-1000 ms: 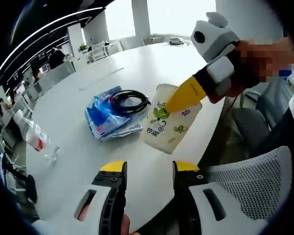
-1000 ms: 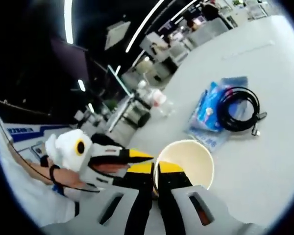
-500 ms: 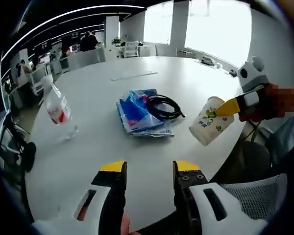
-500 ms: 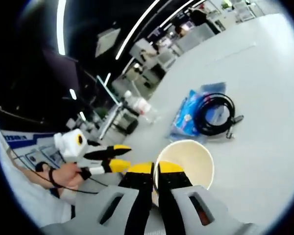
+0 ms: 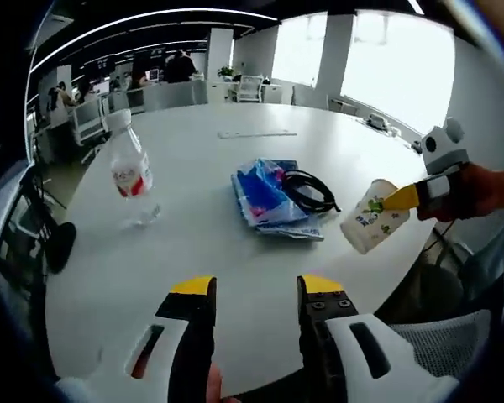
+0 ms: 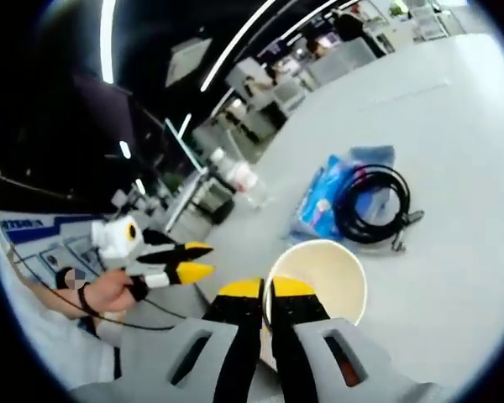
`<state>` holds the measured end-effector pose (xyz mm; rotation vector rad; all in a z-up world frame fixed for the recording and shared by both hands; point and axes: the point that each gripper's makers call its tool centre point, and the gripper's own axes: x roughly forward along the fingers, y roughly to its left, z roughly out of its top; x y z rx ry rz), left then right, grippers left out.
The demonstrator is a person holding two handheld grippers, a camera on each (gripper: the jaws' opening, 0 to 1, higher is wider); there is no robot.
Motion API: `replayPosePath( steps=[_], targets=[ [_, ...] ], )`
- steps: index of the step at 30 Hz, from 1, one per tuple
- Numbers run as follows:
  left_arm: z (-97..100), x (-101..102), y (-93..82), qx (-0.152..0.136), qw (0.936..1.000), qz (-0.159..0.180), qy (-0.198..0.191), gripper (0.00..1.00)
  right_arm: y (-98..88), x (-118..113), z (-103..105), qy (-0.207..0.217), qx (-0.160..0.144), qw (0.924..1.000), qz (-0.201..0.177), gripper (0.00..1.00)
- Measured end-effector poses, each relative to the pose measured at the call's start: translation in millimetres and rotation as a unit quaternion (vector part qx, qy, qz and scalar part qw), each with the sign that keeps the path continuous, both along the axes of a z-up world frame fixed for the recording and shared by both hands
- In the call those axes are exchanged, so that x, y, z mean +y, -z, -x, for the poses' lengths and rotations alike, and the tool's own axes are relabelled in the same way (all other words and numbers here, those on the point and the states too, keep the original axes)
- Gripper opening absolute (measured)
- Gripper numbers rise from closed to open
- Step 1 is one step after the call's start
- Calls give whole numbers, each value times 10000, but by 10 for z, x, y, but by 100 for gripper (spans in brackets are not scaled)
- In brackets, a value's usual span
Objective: Arrange the tabletop items into an orderly group along one side of the table until the central work area is clear of visible clutter.
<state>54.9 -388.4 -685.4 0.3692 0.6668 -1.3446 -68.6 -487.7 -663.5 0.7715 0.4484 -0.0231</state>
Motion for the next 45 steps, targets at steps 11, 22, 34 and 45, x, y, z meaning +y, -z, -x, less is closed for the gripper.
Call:
replayPosePath(
  steps=[11, 22, 34, 45],
  targets=[
    [-128, 91, -48, 78, 9996, 130, -231, 38, -36, -10, -457, -374, 13, 9992, 161, 0],
    [-101, 161, 23, 215, 9994, 79, -258, 38, -16, -43, -952, -773, 81, 9964, 348, 0],
    [-140, 115, 3, 328, 9984, 169, -418, 38, -17, -160, -1540, -990, 129, 9938, 496, 0],
    [-66, 74, 33, 458, 9979, 207, -412, 39, 64, -162, -2062, -1460, 363, 9839, 964, 0]
  ],
)
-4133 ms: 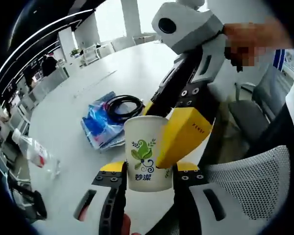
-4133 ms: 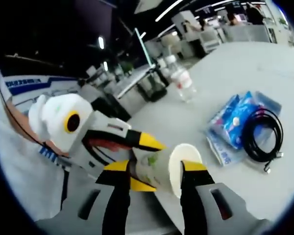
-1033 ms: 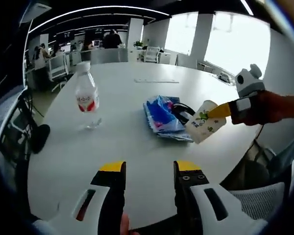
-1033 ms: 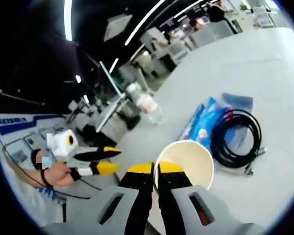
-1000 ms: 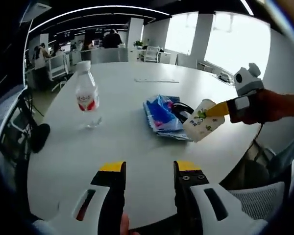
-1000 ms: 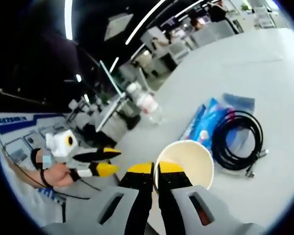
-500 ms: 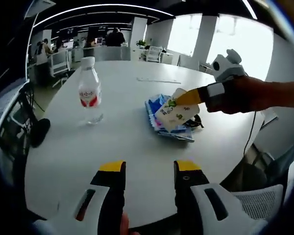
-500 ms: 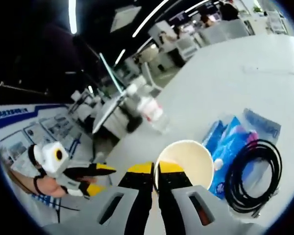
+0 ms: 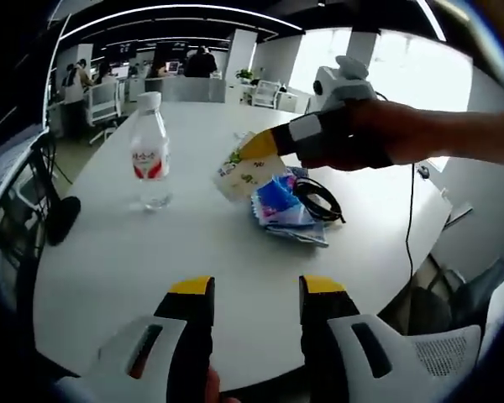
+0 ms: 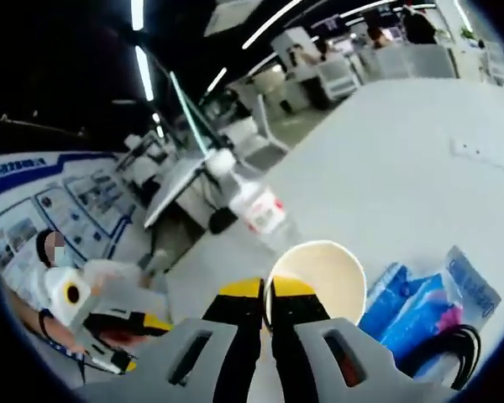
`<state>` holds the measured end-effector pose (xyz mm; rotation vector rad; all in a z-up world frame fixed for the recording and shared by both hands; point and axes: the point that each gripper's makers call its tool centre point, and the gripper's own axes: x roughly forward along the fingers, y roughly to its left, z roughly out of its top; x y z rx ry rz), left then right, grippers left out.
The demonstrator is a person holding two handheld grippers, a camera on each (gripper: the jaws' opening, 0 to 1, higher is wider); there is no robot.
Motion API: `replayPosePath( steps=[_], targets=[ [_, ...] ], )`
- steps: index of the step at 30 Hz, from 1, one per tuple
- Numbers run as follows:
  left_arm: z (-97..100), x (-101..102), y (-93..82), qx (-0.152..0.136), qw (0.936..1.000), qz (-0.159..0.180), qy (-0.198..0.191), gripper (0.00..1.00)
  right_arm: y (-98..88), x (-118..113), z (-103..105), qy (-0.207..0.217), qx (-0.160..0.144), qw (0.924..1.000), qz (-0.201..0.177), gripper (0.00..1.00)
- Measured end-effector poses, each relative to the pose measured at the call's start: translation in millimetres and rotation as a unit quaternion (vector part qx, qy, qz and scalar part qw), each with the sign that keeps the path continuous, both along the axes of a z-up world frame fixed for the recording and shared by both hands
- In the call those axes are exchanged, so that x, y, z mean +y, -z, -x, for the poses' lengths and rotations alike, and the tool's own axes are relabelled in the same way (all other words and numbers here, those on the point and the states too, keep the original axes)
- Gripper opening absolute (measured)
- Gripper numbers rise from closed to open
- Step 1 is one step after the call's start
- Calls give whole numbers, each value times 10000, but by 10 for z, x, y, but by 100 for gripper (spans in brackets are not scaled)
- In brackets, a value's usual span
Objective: Arrange the tabletop items into an orderly group along one side of the table until the central work area is clear of visible clutter.
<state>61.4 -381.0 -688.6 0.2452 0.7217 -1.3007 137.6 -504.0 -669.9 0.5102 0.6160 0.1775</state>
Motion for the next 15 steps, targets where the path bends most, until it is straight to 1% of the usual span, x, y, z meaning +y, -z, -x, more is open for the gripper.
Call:
replayPosePath(
  steps=[2, 6, 9, 10, 12, 14, 15],
  targets=[
    [-3, -6, -10, 6, 10000, 17, -11, 39, 51, -4, -55, -62, 111, 9999, 22, 0],
    [-10, -8, -25, 46, 10000, 60, -60, 39, 114, 7, -166, -235, 261, 9992, 201, 0],
    [5, 8, -19, 62, 10000, 58, -45, 39, 210, -1, -248, -497, 462, 9967, 454, 0],
    [9, 17, -13, 65, 10000, 55, -44, 39, 220, -1, -254, -547, 484, 9960, 509, 0],
    [16, 31, -8, 80, 9999, 55, -47, 39, 256, 17, -294, -815, 566, 9916, 827, 0],
    [24, 49, -2, 92, 9999, 51, -58, 39, 322, 27, -334, -1114, 664, 9850, 1142, 0],
    [28, 60, 1, 71, 10000, 39, -51, 39, 362, 36, -344, -1330, 746, 9789, 1357, 0]
  ],
)
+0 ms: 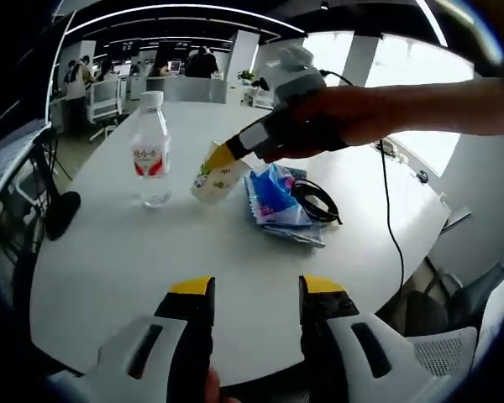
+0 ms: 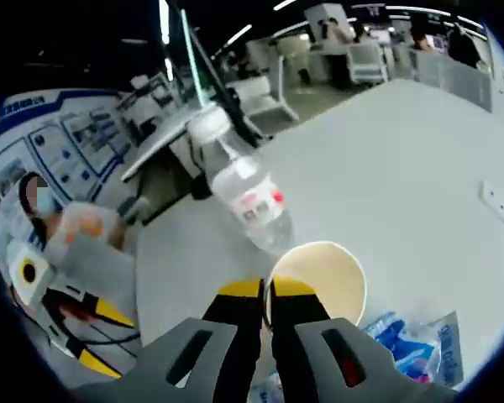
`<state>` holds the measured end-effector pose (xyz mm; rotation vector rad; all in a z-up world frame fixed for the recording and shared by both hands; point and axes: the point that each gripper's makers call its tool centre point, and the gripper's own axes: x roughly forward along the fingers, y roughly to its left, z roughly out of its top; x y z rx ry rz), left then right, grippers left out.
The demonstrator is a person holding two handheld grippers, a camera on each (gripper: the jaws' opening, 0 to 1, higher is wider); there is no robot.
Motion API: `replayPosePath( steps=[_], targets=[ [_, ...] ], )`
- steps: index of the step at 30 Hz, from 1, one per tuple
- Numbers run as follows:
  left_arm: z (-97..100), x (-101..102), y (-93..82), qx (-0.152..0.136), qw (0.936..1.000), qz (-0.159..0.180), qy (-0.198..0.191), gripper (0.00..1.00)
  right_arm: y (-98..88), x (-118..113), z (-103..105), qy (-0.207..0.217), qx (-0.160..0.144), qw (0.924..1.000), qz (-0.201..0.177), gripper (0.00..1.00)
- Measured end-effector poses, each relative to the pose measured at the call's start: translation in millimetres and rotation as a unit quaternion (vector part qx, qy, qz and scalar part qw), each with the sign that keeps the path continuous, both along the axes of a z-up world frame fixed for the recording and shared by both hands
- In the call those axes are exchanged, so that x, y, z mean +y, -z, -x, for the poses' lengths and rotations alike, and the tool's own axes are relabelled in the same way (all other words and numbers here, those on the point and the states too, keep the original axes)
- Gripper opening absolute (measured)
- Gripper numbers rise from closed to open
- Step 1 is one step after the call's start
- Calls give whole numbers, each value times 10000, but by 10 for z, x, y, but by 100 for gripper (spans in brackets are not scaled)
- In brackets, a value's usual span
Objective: Arrange the tabletop items into an orderly group along one side of the table until the central work area is clear of visible clutter.
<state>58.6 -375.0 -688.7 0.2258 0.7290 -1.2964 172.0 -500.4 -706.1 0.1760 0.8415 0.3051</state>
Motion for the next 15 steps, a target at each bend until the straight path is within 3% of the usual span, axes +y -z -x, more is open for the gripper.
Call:
replayPosePath(
  steps=[4, 8, 15],
  targets=[
    [4, 42, 8, -48, 10000, -39, 65, 39, 84, 3, -46, -766, 152, 9937, 804, 0],
    [-30, 74, 12, -26, 10000, -40, 5, 39, 74, 80, -59, -1284, 208, 9831, 1288, 0],
    [-65, 68, 1, -4, 10000, -7, -69, 38, 133, 171, -150, -1570, 197, 9755, 1526, 1]
  ],
)
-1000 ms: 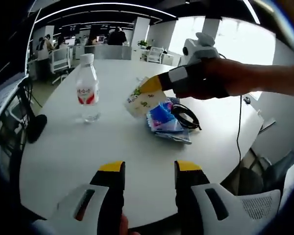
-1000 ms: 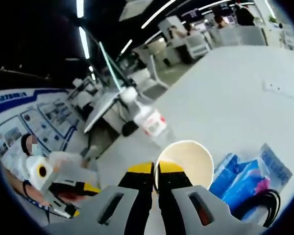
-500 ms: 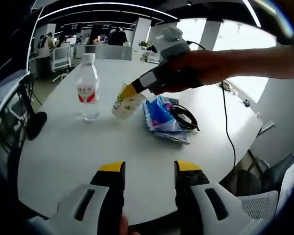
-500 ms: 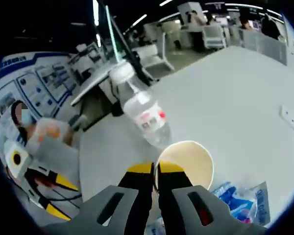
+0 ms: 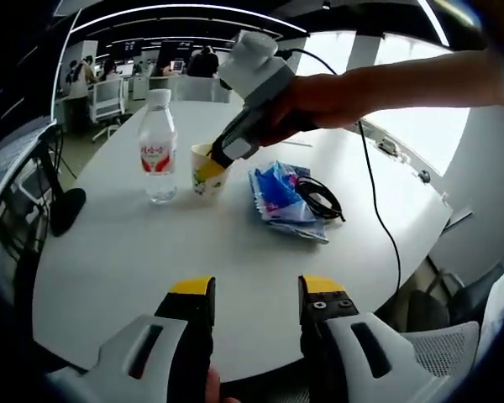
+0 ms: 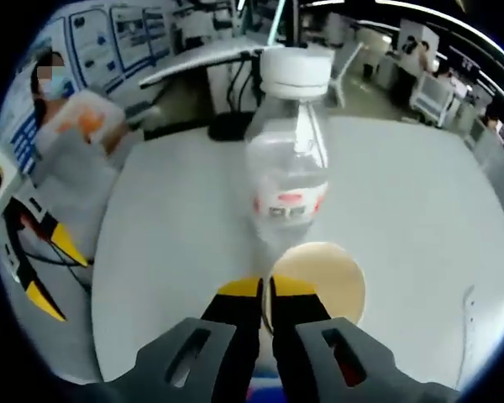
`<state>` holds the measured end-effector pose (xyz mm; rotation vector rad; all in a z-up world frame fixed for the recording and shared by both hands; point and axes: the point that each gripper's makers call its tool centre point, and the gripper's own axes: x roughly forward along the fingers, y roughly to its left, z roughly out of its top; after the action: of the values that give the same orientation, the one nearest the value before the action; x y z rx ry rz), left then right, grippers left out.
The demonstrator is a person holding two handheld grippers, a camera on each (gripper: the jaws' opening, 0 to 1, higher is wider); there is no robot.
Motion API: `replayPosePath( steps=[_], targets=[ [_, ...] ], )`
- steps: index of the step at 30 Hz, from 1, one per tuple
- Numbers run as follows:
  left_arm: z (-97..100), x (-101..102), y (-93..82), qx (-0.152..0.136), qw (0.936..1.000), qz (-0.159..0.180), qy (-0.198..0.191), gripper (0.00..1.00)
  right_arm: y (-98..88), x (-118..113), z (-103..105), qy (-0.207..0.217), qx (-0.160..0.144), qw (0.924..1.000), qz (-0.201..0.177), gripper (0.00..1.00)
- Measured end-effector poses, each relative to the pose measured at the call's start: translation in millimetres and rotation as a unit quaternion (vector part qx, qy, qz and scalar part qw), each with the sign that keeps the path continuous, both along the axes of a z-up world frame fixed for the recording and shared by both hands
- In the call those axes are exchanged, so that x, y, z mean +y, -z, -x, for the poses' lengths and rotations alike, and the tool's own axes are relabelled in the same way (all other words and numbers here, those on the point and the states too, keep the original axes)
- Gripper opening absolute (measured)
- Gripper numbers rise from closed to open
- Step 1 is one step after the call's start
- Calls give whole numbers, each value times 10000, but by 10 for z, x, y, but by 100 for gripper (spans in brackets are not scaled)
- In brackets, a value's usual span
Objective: Arrange the tabletop items into an orderly group along one side of the table until the central work area is clear of visible clutter.
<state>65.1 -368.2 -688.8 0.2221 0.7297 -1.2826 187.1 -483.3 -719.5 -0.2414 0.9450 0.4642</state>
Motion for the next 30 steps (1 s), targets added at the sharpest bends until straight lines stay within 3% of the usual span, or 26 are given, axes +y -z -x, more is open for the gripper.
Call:
replayPosePath(
  steps=[15, 30],
  targets=[
    [-1, 31, 25, 32, 10000, -15, -21, 38, -8, 17, -33, 12, -165, 9999, 45, 13],
    [7, -9, -32, 44, 10000, 49, 5, 39, -255, -45, 62, 233, -591, 9978, -164, 22]
  ],
)
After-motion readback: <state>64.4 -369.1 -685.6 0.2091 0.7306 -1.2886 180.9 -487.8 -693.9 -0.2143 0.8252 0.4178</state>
